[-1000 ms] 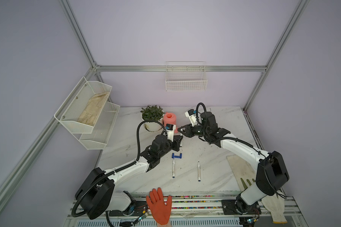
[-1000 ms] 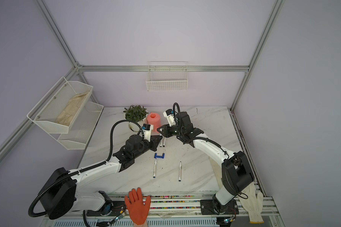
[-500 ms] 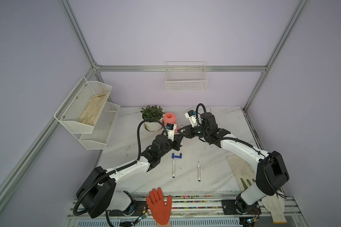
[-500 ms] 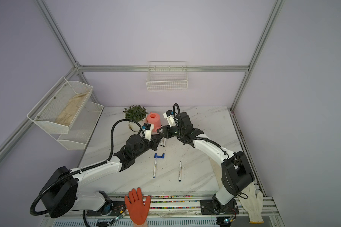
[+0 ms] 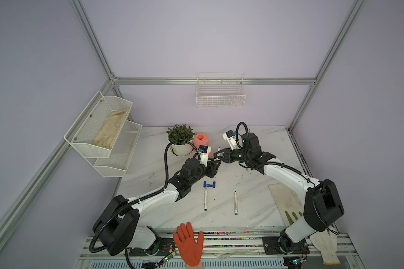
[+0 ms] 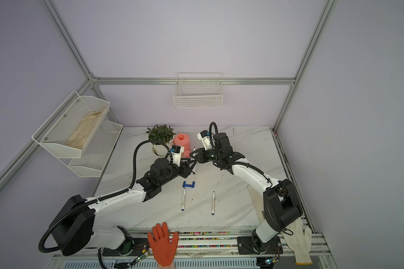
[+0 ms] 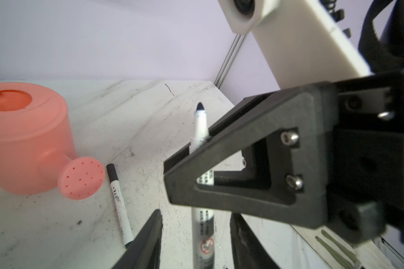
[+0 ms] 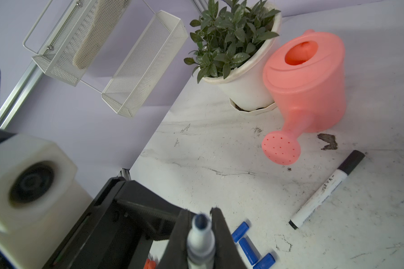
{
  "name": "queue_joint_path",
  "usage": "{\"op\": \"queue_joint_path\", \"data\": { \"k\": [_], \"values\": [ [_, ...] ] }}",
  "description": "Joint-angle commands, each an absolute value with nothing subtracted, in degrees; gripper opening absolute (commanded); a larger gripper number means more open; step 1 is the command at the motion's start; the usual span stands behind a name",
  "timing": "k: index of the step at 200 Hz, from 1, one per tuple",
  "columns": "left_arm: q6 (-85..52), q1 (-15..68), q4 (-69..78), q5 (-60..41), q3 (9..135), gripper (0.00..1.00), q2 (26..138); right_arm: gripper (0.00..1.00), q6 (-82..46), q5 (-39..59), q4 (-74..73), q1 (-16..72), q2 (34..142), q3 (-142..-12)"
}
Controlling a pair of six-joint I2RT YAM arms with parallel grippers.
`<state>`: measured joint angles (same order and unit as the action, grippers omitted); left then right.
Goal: Insert the pens into the pen caps
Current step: 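Move the right gripper down to the loose blue caps on the table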
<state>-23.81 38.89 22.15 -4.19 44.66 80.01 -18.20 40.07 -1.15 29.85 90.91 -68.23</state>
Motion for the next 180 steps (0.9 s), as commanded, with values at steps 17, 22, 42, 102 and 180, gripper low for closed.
{"op": "queue_joint_path", "data": {
  "k": [17, 22, 42, 102, 180],
  "values": [
    [-23.2, 38.6, 22.6, -6.8, 50.3, 0.43, 80.4, 0.05, -18.6, 42.3, -2.9, 29.2, 88.1, -67.7],
    [-23.1, 38.6, 22.8, -7.1, 50.5, 0.42, 82.2, 0.05, -18.6, 42.3, -2.9, 29.2, 88.1, -67.7],
    [-22.8, 38.6, 23.2, -8.2, 51.6, 0.36, 83.1, 0.05, -18.7, 42.9, -2.8, 29.2, 88.1, -67.6],
    [-21.9, 38.6, 24.2, -9.6, 54.4, 0.28, 84.6, 0.05, -18.6, 42.8, -2.9, 29.1, 88.2, -66.8],
    [-28.1, 38.1, 20.4, 0.8, 49.8, 0.00, 81.5, 0.40, -14.6, 36.3, 4.5, 29.8, 88.0, -66.2]
  ]
}}
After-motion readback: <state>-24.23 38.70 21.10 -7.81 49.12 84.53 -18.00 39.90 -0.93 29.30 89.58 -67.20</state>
